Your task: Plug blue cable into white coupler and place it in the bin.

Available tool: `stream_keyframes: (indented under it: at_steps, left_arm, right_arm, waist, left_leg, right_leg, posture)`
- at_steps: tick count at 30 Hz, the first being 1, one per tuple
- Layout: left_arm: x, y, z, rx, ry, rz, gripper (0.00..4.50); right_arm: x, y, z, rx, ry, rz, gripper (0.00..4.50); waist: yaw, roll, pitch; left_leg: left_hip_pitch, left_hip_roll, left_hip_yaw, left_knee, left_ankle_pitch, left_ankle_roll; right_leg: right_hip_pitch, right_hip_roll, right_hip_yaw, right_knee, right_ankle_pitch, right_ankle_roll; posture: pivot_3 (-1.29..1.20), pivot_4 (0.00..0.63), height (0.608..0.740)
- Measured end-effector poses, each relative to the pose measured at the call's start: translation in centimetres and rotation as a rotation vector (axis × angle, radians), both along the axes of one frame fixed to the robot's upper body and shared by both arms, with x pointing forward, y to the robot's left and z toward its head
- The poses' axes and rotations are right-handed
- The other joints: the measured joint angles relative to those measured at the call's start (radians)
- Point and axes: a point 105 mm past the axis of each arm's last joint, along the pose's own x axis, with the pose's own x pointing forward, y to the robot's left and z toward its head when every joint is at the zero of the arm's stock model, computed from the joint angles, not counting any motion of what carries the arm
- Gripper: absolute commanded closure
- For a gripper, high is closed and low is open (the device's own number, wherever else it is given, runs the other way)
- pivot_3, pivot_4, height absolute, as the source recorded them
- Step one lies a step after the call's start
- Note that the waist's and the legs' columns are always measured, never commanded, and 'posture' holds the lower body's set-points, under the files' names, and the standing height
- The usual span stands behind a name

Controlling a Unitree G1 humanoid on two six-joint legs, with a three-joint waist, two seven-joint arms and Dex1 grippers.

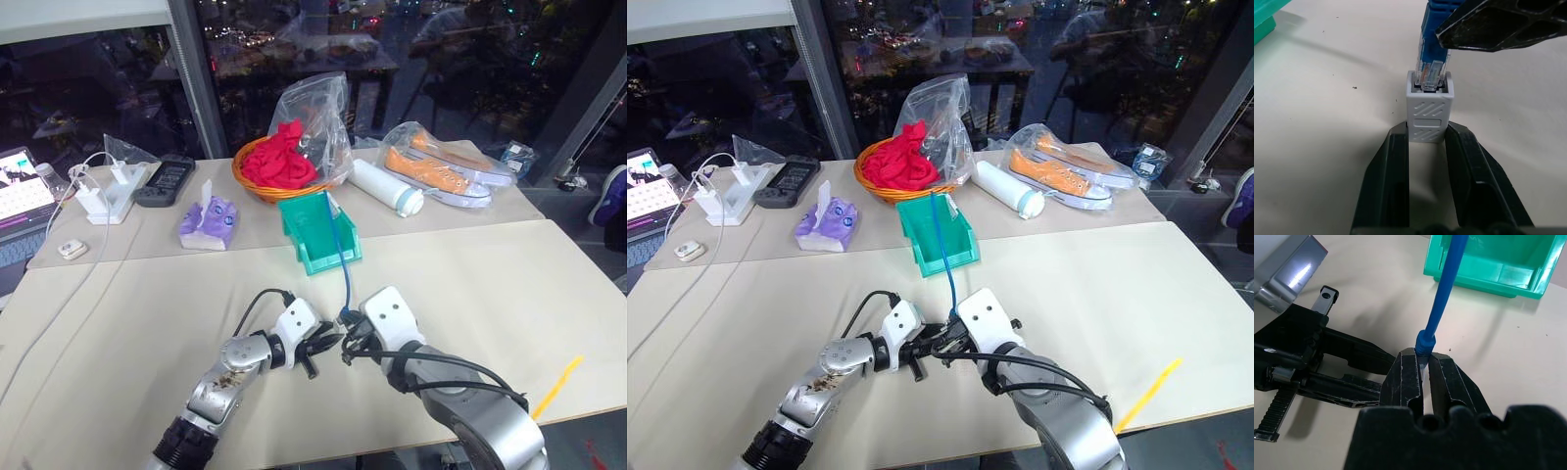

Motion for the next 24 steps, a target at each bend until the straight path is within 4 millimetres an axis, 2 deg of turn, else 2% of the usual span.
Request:
stream_keyframes:
  at_steps: [24]
  left_arm:
    - [-0.06,-0.07,0.03,-0.001,-0.001,-0.006,3.89]
  right_arm:
    - [-0.04,-0.23,0.72,-0.009,0.007,0.017,4.5]
  waist:
    - [0.003,0.0,0.0]
  left_leg:
    - [-0.001,0.0,0.0,0.0,0.0,0.0]
  right_leg:
    - [-0.001,0.0,0.0,0.0,0.0,0.0]
  posture:
    - [0.0,0.15,0.732]
